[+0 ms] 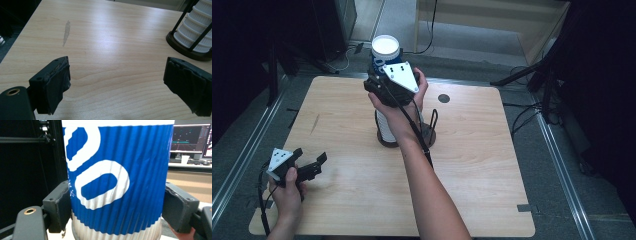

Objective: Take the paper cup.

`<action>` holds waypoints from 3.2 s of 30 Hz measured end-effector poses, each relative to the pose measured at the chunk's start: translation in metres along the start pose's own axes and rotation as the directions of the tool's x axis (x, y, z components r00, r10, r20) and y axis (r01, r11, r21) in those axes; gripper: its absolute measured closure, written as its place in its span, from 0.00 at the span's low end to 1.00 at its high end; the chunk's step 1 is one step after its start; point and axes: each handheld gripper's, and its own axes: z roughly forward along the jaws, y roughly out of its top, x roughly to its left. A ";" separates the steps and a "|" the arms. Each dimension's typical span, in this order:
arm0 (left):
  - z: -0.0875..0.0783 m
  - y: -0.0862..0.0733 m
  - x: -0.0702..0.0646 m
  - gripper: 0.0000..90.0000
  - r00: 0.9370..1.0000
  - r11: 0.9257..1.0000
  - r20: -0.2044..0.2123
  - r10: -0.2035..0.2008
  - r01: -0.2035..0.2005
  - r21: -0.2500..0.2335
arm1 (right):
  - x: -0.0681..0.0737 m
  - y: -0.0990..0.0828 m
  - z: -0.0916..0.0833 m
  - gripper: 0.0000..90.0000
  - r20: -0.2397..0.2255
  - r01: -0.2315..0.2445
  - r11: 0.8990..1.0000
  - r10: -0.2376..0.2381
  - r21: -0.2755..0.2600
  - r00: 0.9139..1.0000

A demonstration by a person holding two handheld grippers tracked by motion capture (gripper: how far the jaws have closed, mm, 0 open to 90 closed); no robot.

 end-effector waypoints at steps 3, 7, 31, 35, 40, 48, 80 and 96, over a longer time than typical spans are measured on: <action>0.000 0.000 0.000 0.09 1.000 1.000 -0.001 -0.001 0.001 0.000 | 0.001 0.003 -0.001 0.22 -0.003 -0.004 1.000 0.004 -0.012 1.000; 0.000 0.000 0.000 0.09 1.000 1.000 0.001 -0.005 0.005 0.003 | 0.003 0.006 -0.002 0.22 -0.007 0.008 0.999 -0.008 -0.034 1.000; 0.000 0.000 0.000 0.09 1.000 1.000 -0.001 0.004 -0.004 0.001 | -0.002 0.037 -0.016 0.22 -0.021 -0.031 0.988 0.028 -0.153 0.999; 0.000 0.000 0.000 0.09 1.000 1.000 0.000 0.005 -0.005 0.000 | -0.006 0.039 -0.021 0.22 -0.011 -0.032 0.987 0.031 -0.159 0.999; 0.000 0.000 0.000 0.09 1.000 1.000 -0.004 0.005 -0.005 0.001 | -0.012 0.042 -0.026 0.22 0.001 -0.027 0.987 0.028 -0.161 1.000; 0.000 0.000 -0.001 0.09 1.000 1.000 -0.004 0.002 -0.002 -0.003 | -0.031 0.037 -0.041 0.22 0.030 -0.028 0.987 0.033 -0.158 0.999; 0.000 0.000 -0.002 0.09 1.000 1.000 -0.009 0.016 -0.016 -0.001 | -0.102 -0.020 -0.110 0.22 0.133 -0.006 0.996 0.018 -0.092 0.991; -0.001 0.000 -0.003 0.09 1.000 1.000 -0.007 0.030 -0.031 -0.005 | -0.120 -0.056 -0.131 0.22 0.156 -0.028 0.998 0.036 -0.055 0.987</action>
